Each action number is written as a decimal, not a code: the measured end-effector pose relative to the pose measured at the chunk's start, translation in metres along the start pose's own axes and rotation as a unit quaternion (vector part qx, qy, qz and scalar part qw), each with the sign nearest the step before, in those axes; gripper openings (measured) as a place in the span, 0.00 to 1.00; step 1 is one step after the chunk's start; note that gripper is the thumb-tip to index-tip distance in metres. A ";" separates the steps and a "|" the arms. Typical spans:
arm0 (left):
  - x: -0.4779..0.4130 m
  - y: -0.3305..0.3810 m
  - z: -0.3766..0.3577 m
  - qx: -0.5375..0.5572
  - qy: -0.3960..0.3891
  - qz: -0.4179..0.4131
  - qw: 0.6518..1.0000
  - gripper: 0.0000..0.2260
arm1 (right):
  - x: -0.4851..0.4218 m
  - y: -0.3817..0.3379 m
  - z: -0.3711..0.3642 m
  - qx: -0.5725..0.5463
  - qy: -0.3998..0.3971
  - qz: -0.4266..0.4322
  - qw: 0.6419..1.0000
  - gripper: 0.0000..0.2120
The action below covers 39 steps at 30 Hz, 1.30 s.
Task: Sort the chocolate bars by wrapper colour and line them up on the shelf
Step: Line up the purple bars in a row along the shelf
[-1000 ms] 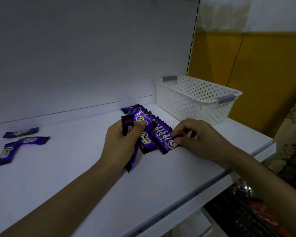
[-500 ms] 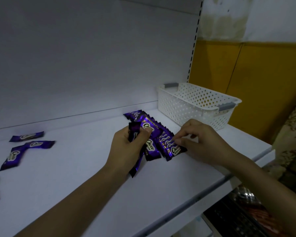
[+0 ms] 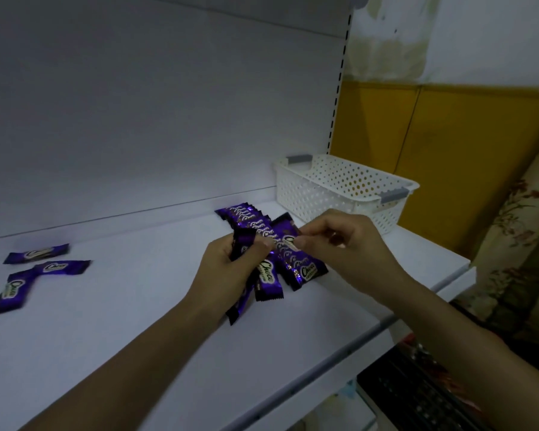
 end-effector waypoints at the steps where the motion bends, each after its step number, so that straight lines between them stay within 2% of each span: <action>1: -0.002 0.001 0.000 0.014 0.020 0.009 1.000 0.07 | 0.006 0.001 0.006 0.023 0.004 0.020 1.000 0.03; 4: -0.006 0.006 -0.001 0.019 0.063 0.006 0.998 0.06 | 0.030 0.006 0.018 0.096 -0.058 0.064 0.992 0.06; 7: -0.002 0.005 -0.004 -0.002 0.055 -0.002 0.998 0.06 | 0.053 0.011 0.022 0.109 -0.123 0.044 0.985 0.08; 10: 0.003 0.003 -0.004 -0.014 0.054 0.001 0.998 0.06 | 0.059 0.010 0.026 0.082 -0.130 0.014 0.988 0.09; 14: 0.004 0.001 -0.004 -0.024 0.061 0.010 0.998 0.07 | 0.053 0.013 0.030 0.138 -0.144 -0.028 0.980 0.14; 19: 0.003 -0.002 -0.003 -0.032 0.061 0.001 0.998 0.07 | 0.045 0.015 0.033 0.144 -0.198 -0.055 0.968 0.07; 24: 0.000 -0.007 -0.001 -0.050 0.063 0.004 0.997 0.06 | 0.038 0.019 0.035 0.169 -0.234 -0.053 0.956 0.07; 27: 0.000 -0.009 -0.001 -0.053 0.061 0.006 0.997 0.07 | 0.036 0.022 0.032 0.163 -0.196 -0.043 0.966 0.06; 31: 0.000 -0.008 -0.001 -0.047 0.063 0.006 0.997 0.07 | 0.025 0.028 0.027 0.200 -0.134 -0.020 0.970 0.09; 39: 0.000 -0.005 -0.003 -0.046 0.062 -0.015 0.997 0.07 | 0.017 0.031 0.022 0.226 -0.119 0.001 0.967 0.11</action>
Point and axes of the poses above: each hand's wrist, its own x-axis away from the middle knuckle, its own z-axis out of the back of the hand, y = z × x, the point moved 1 cm from there along -x, towards the middle knuckle, and after that the axes turned 6 degrees about -x, right-handed, at the moved point
